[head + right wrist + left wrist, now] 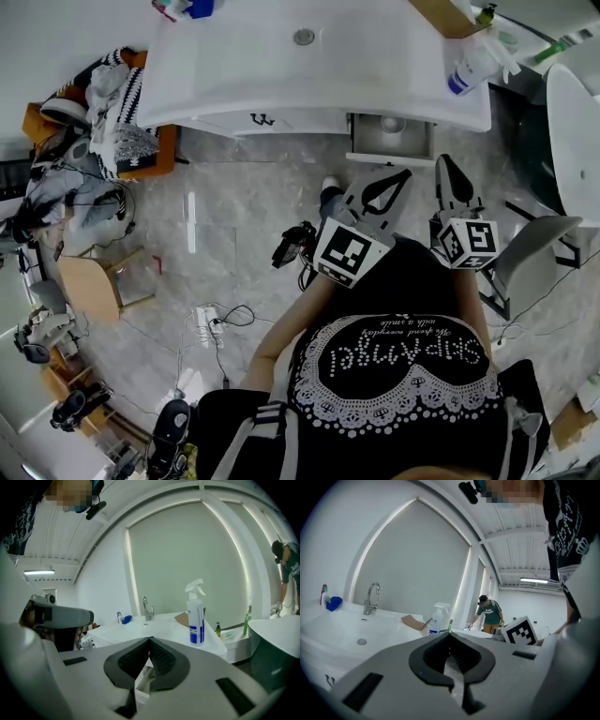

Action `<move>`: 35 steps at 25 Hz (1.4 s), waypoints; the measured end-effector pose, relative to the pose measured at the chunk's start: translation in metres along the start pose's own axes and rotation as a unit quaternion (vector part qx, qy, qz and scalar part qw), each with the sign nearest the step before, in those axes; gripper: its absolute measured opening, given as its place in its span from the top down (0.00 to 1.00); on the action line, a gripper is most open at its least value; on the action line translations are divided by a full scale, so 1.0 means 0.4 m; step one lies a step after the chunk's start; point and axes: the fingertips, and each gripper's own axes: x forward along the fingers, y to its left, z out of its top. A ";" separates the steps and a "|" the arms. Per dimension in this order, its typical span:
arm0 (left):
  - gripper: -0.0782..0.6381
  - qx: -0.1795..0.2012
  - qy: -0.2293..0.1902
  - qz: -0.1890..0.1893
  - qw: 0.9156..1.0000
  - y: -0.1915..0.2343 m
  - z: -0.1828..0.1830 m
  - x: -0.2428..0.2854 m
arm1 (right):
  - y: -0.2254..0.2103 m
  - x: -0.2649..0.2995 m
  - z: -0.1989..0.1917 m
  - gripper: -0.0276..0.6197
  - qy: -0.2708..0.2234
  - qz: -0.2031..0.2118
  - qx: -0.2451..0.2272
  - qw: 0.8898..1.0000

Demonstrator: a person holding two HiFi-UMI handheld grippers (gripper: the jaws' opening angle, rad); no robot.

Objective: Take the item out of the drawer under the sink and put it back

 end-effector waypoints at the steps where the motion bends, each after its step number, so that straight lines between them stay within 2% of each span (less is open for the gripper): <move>1: 0.88 0.001 0.002 -0.004 1.000 0.000 -0.004 0.000 | 0.007 -0.004 0.009 0.93 -0.003 0.001 -0.001 1.000; 7: 0.88 0.014 -0.001 -0.010 1.000 0.008 -0.001 -0.017 | 0.057 -0.027 0.059 0.93 -0.026 0.014 0.003 1.000; 13: 0.88 0.000 -0.008 -0.005 1.000 0.043 -0.001 -0.049 | 0.121 -0.034 0.052 0.93 -0.023 0.023 0.009 0.999; 16: 0.88 -0.011 -0.031 0.004 0.999 0.081 0.014 -0.060 | 0.127 -0.020 0.051 0.93 -0.023 0.014 0.012 1.000; 20: 0.88 -0.007 -0.019 0.007 1.000 0.126 0.027 -0.072 | 0.138 0.006 0.059 0.93 -0.021 -0.003 0.016 1.000; 26: 0.88 -0.023 -0.027 0.006 0.999 0.189 0.056 -0.108 | 0.211 0.053 0.068 0.93 -0.007 0.002 -0.009 1.000; 35: 0.89 -0.021 -0.049 0.006 0.999 0.228 0.068 -0.132 | 0.257 0.074 0.047 0.93 0.004 0.008 -0.032 0.999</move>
